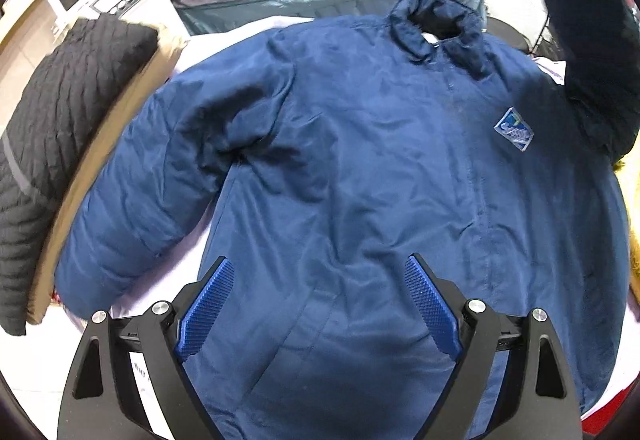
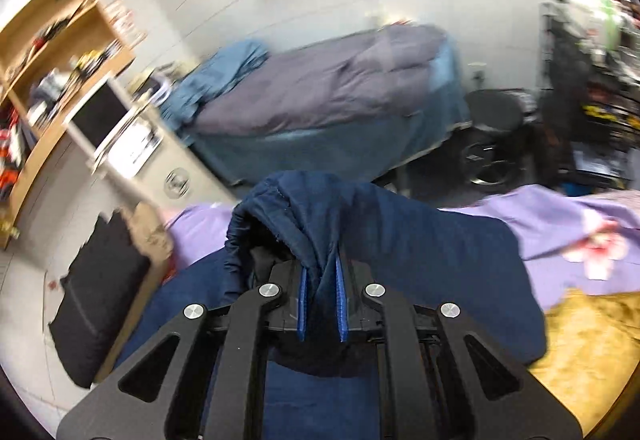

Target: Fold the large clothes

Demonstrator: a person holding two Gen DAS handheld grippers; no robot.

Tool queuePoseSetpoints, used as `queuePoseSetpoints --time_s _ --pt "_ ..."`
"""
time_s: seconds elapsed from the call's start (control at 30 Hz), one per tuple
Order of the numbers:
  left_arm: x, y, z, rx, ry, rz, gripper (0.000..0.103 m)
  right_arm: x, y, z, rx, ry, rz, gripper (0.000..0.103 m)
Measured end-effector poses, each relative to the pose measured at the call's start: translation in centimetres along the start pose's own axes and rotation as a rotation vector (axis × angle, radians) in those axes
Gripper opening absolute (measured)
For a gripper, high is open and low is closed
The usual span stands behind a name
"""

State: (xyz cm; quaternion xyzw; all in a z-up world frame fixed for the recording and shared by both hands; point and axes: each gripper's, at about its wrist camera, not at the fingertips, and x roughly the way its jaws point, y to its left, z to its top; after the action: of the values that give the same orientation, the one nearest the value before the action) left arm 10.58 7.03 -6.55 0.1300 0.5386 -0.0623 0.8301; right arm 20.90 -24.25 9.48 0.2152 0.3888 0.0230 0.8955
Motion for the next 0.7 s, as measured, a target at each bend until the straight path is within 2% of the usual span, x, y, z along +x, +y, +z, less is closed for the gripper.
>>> queuePoseSetpoints --time_s 0.2,0.3,0.4,0.47,0.53,0.7 --pt "1.5 2.7 -2.0 -0.037 0.051 0.038 0.085 8.9 7.4 -3.6 -0.06 0.15 0.028 0.012" --pt "2.3 4.1 -2.6 -0.066 0.08 0.048 0.085 13.3 9.1 -6.5 -0.047 0.236 0.015 0.013" --pt "3.0 5.4 -2.8 -0.099 0.1 0.043 0.085 16.5 9.6 -9.5 -0.091 0.298 -0.03 0.025" --pt "3.4 5.9 -2.5 -0.109 0.106 0.039 0.085 17.6 9.5 -11.2 -0.095 0.346 -0.033 0.055" --pt "3.5 6.1 -2.2 -0.108 0.104 0.039 0.085 17.8 9.2 -12.9 -0.086 0.357 -0.019 0.065" --pt "4.3 5.5 -0.6 -0.096 0.102 0.017 0.086 16.5 6.8 -15.4 -0.096 0.409 -0.018 0.067"
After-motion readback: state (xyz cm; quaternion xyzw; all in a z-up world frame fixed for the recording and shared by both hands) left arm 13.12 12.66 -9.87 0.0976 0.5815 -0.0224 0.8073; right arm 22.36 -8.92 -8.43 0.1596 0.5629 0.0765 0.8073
